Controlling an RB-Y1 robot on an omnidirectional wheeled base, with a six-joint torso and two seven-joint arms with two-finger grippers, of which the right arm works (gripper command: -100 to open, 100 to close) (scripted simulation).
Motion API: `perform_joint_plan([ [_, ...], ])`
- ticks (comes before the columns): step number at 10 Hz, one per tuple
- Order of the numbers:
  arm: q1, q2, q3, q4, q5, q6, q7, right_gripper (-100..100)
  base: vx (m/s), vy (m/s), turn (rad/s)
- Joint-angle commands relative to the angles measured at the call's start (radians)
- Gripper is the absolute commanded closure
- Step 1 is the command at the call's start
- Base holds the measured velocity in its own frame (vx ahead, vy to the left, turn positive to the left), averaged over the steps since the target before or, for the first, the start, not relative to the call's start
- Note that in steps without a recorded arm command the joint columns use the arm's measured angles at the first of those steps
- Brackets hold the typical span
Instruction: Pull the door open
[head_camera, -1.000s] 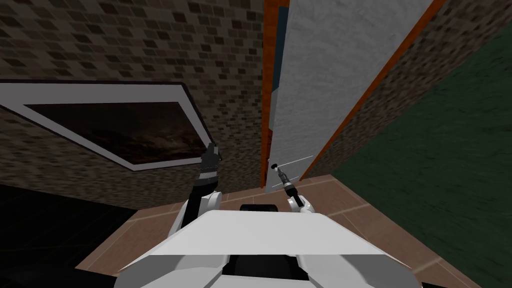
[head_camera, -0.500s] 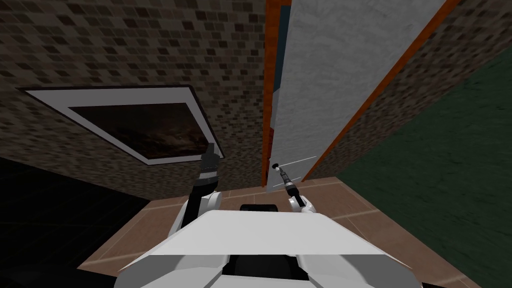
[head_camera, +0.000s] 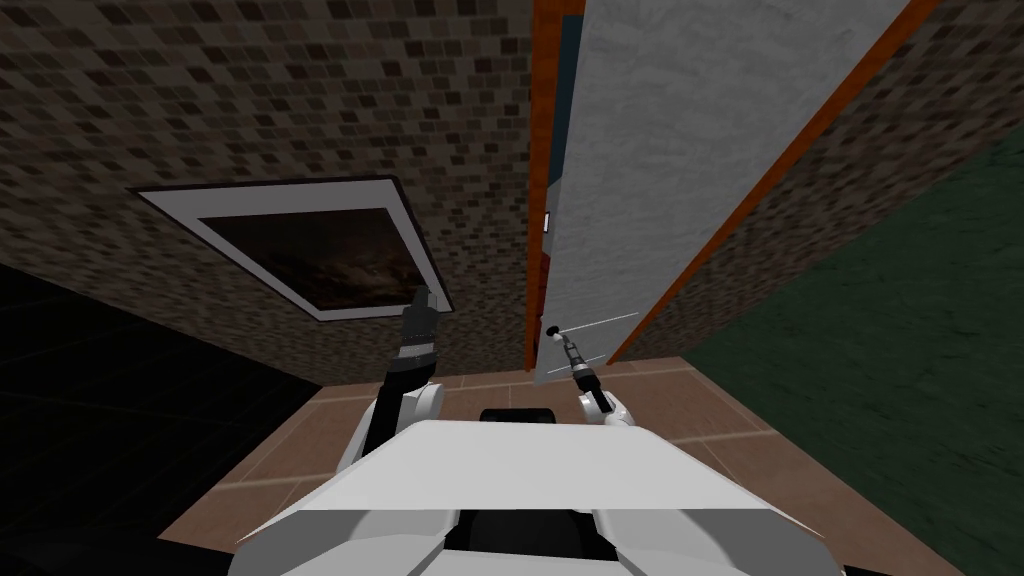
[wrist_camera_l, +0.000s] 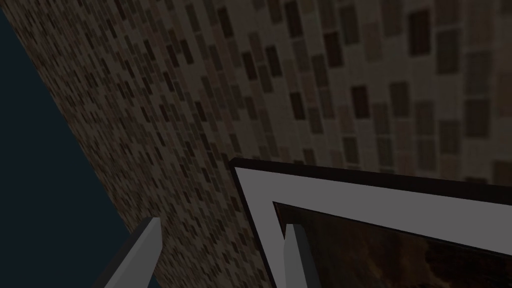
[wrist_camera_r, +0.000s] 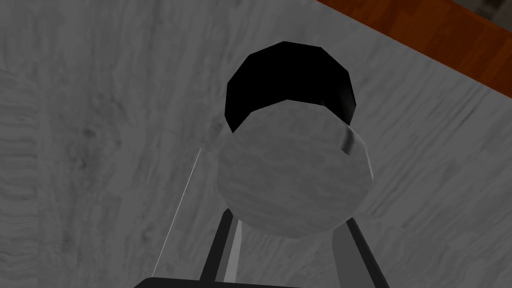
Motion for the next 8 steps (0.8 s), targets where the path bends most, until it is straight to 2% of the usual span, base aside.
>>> perform_joint_plan([
  [1, 0.002, 0.026, 0.029, 0.014, 0.004, -0.012, -0.033, 100, -0.050, -0.019, 0.072],
  [8, 0.002, 0.026, 0.029, 0.014, 0.004, -0.012, -0.033, 100, 0.000, -0.001, -0.002],
])
